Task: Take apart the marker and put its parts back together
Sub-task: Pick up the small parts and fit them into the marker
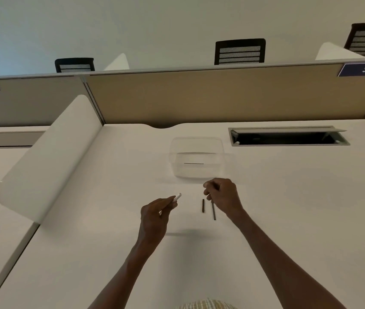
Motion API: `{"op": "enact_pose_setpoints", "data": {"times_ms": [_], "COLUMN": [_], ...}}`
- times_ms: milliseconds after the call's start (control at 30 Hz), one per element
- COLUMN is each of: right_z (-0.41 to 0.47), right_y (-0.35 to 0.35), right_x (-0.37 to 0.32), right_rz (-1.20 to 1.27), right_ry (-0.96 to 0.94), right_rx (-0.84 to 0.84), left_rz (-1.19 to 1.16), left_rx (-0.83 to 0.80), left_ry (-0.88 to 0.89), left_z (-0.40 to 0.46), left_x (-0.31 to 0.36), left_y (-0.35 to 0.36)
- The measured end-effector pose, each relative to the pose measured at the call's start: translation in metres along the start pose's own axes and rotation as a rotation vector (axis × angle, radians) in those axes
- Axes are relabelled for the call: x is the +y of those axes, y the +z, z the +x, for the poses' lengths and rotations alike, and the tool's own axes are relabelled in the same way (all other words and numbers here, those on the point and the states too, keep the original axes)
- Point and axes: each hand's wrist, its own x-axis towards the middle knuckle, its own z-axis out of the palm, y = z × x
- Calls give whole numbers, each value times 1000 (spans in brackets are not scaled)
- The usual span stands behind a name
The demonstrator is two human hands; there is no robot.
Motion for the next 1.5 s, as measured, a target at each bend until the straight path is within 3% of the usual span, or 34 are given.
{"op": "enact_pose_setpoints", "data": {"times_ms": [333,833,1000,1133,1500], "right_z": [18,22,20,18,-11], "right_y": [0,15,10,2,-7], "right_x": [41,40,39,29,-67], "right_rz": [-404,-712,-628,-463,62], "right_ry": [108,168,191,122,-105], "right_rx": [52,-55,-90,-13,118], "left_rz": [-49,-102,-89,-87,-110], "left_rx": [12,-24,-31,-26,-31], "left_ry": [-43,-109,-127,-128,-133], "left_z": [2,4,3,3,7], "left_x": [-4,-2,-1,0,11], "left_y": [4,3,3,2,4]}}
